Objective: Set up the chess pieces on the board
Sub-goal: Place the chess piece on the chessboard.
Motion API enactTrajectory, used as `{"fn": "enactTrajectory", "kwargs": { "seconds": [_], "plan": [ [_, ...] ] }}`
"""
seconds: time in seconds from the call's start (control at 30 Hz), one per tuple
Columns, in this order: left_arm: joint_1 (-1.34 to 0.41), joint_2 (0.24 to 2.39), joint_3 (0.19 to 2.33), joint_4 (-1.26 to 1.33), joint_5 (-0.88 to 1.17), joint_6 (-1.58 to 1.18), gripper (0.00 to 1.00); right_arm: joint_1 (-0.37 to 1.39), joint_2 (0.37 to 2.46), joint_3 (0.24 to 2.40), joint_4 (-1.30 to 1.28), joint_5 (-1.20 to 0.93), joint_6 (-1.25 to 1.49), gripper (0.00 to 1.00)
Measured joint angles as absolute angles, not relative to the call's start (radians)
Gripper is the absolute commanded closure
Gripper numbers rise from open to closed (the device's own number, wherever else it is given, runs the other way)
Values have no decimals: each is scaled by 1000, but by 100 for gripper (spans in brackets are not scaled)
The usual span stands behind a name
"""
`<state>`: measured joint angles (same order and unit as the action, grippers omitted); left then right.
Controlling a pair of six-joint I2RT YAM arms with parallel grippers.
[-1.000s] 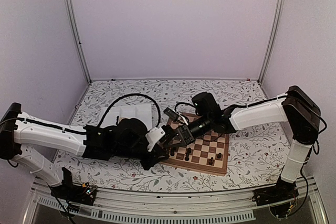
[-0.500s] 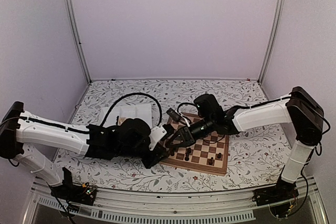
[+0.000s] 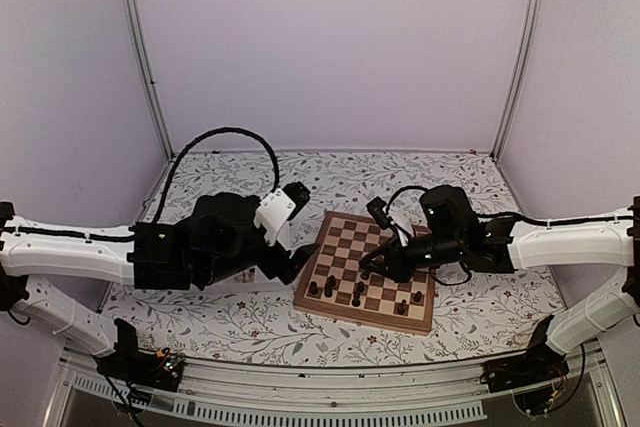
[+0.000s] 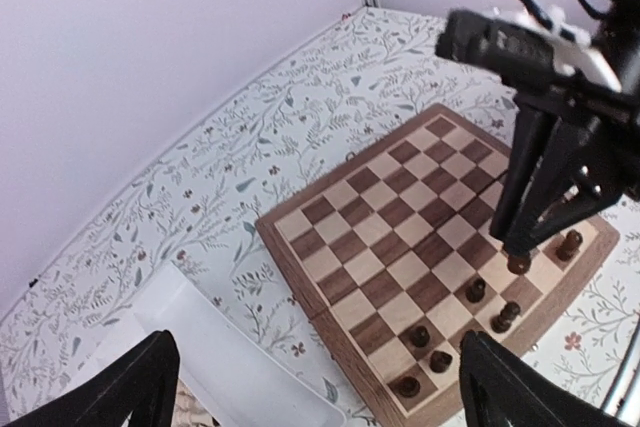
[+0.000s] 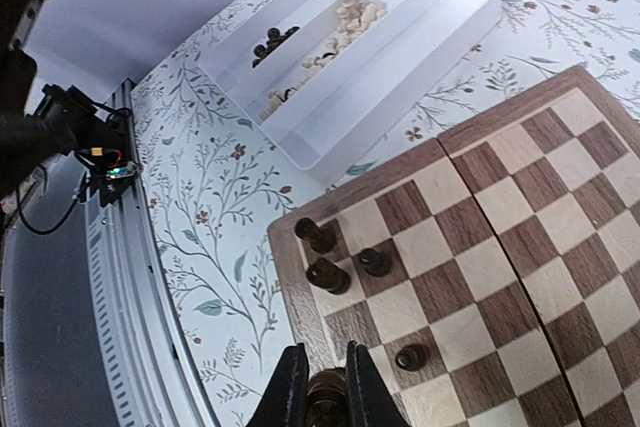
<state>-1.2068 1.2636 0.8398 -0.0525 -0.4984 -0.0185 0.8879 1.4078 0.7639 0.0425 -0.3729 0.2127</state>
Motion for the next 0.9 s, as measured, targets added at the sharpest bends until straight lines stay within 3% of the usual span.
{"fn": "enactTrajectory", "kwargs": {
  "seconds": [0.33,0.6,0.9],
  "plan": [
    [-1002,1468,1234,-59,-384,51,6,1002,1286,569,52,-100,194,95],
    [-901,1425,1040,-17,-260,35,5,1056,1290,550,78,18,181,95],
    [-900,1414,1020,20,-240,42,5,1056,1335,543,86,44,163,94]
  ]
}}
